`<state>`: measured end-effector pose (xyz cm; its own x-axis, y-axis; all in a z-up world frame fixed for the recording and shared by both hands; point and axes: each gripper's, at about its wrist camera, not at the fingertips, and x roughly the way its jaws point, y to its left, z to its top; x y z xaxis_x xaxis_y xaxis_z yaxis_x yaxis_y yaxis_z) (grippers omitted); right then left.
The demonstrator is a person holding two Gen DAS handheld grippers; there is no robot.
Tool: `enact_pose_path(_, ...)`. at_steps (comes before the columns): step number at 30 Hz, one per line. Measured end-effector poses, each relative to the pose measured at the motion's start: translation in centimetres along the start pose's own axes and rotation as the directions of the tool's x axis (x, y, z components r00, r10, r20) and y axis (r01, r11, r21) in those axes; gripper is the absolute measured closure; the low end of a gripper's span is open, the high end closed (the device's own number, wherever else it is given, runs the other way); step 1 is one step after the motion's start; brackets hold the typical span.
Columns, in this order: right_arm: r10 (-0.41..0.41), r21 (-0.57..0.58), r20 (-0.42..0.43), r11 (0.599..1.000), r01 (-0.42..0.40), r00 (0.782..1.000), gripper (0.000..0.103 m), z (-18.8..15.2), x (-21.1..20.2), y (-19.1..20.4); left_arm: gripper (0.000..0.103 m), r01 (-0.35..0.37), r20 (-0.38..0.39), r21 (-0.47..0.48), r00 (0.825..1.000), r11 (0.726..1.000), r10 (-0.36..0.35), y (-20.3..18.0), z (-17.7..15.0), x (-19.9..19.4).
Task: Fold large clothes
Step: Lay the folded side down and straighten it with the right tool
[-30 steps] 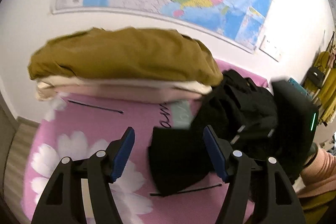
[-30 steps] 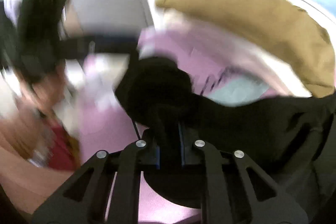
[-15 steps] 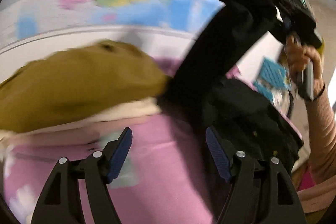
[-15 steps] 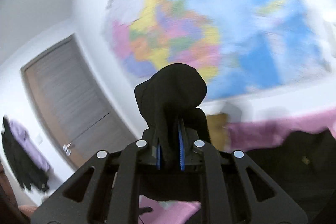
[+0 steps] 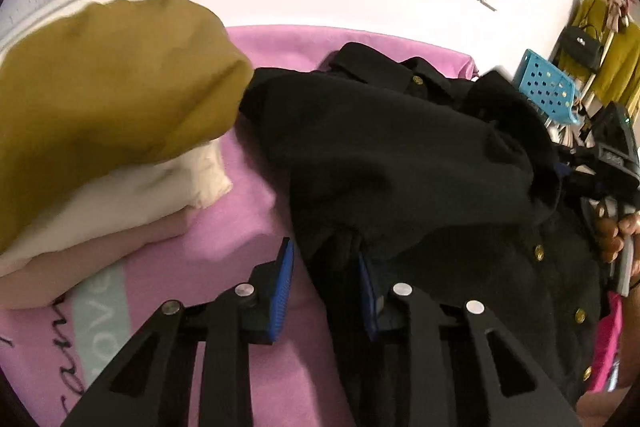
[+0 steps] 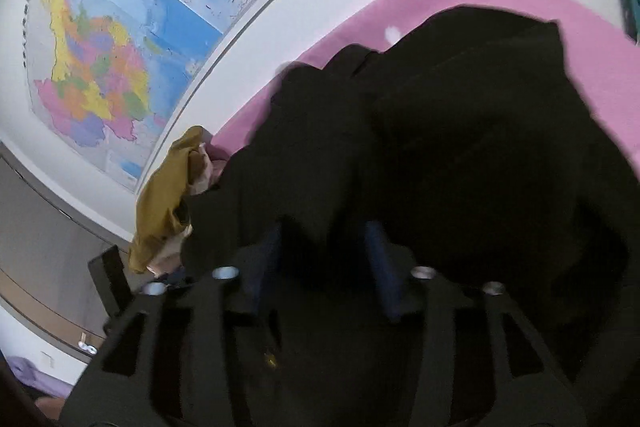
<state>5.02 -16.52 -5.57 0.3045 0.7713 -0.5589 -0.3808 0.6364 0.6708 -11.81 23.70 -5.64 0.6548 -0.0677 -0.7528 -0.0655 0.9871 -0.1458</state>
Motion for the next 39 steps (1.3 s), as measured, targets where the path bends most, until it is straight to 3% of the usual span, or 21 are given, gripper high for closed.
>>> enact_pose_path(3,-0.010,-0.085,0.065,0.996,0.016,0.998,0.024,0.8,-1.9,1.1,0.070,-0.041,0.026,0.046,0.999,0.998,0.039,-1.0,-0.5,-1.4)
enact_pose_path(5,-0.039,-0.163,0.062,0.985,0.049,0.997,0.011,1.3,-1.8,2.7,0.057,-0.033,0.078,0.091,0.997,0.995,0.026,-2.0,-0.5,-2.8)
enact_pose_path(10,-0.085,-0.208,-0.020,0.975,0.079,0.996,0.012,2.8,2.0,4.2,0.053,-0.020,0.130,0.151,0.991,0.988,0.000,-4.3,1.3,-3.3)
enact_pose_path(11,-0.100,-0.212,-0.042,0.973,0.089,0.994,0.024,3.1,3.1,4.2,0.053,-0.018,0.122,0.155,0.993,0.988,-0.001,-4.7,1.6,-2.8)
enact_pose_path(12,-0.107,-0.223,-0.063,0.971,0.091,0.992,0.052,3.4,3.8,4.2,0.053,-0.015,0.107,0.162,0.994,0.987,-0.002,-5.1,1.9,-2.1)
enact_pose_path(13,-0.099,-0.241,-0.070,0.967,0.080,0.993,0.065,3.9,4.1,4.4,0.053,-0.014,0.096,0.169,0.995,0.986,-0.002,-5.3,1.9,-1.6)
enact_pose_path(14,-0.088,-0.250,-0.051,0.965,0.073,0.995,0.092,4.4,3.6,4.7,0.053,-0.018,0.084,0.175,0.996,0.984,0.004,-5.6,2.1,-0.9)
enact_pose_path(16,-0.027,-0.252,0.059,0.967,0.041,0.998,0.095,5.5,0.6,5.2,0.053,-0.025,0.069,0.181,0.998,0.983,0.013,-6.0,2.1,0.1)
enact_pose_path(19,0.092,-0.224,0.223,0.974,-0.041,0.971,0.095,6.3,-4.4,4.7,0.053,-0.037,0.062,0.152,0.998,0.988,0.028,-5.6,2.2,0.8)
enact_pose_path(20,0.111,-0.203,0.253,0.977,-0.059,0.961,0.091,6.1,-5.8,3.9,0.053,-0.046,0.058,0.145,0.998,0.988,0.038,-5.4,2.1,1.1)
enact_pose_path(21,0.100,-0.174,0.259,0.983,-0.055,0.961,0.079,5.9,-6.2,2.9,0.053,-0.054,0.050,0.143,0.998,0.988,0.048,-5.4,2.0,1.3)
enact_pose_path(22,0.075,-0.145,0.238,0.989,-0.041,0.968,0.072,5.5,-6.1,1.7,0.053,-0.061,0.045,0.146,0.997,0.987,0.055,-5.3,1.8,1.4)
enact_pose_path(23,0.001,-0.114,0.179,0.993,0.020,0.984,0.067,4.8,-5.3,0.1,0.053,-0.071,0.040,0.157,0.997,0.985,0.066,-5.4,1.5,1.4)
enact_pose_path(25,-0.133,-0.076,0.088,0.987,0.140,0.987,0.065,3.6,-4.0,-2.1,0.053,-0.083,0.031,0.177,0.996,0.981,0.079,-5.5,1.1,1.6)
enact_pose_path(27,-0.183,-0.037,0.023,0.982,0.183,0.983,0.064,2.4,-3.6,-4.1,0.051,-0.082,0.028,0.194,0.997,0.978,0.078,-5.6,1.0,1.2)
enact_pose_path(29,-0.176,-0.043,0.055,0.983,0.178,0.983,0.058,2.2,-4.7,-4.1,0.049,-0.074,0.033,0.202,0.997,0.977,0.068,-5.6,1.0,0.7)
enact_pose_path(31,-0.212,-0.079,0.117,0.972,0.222,0.970,0.038,2.3,-6.0,-3.1,0.049,-0.034,0.041,0.193,0.999,0.981,0.026,-5.5,1.2,-0.1)
enact_pose_path(33,-0.247,-0.130,0.188,0.953,0.273,0.951,0.035,2.6,-7.2,-1.7,0.047,0.016,0.067,0.184,0.997,0.983,-0.029,-5.4,1.6,-1.4)
enact_pose_path(35,-0.246,-0.164,0.199,0.946,0.280,0.949,0.031,3.1,-7.3,-1.0,0.046,0.043,0.086,0.188,0.994,0.981,-0.060,-5.8,2.0,-2.1)
enact_pose_path(39,-0.308,-0.194,0.147,0.923,0.333,0.940,0.026,4.2,-4.6,-1.6,0.046,0.034,0.083,0.228,0.995,0.973,-0.054,-7.7,2.9,-1.3)
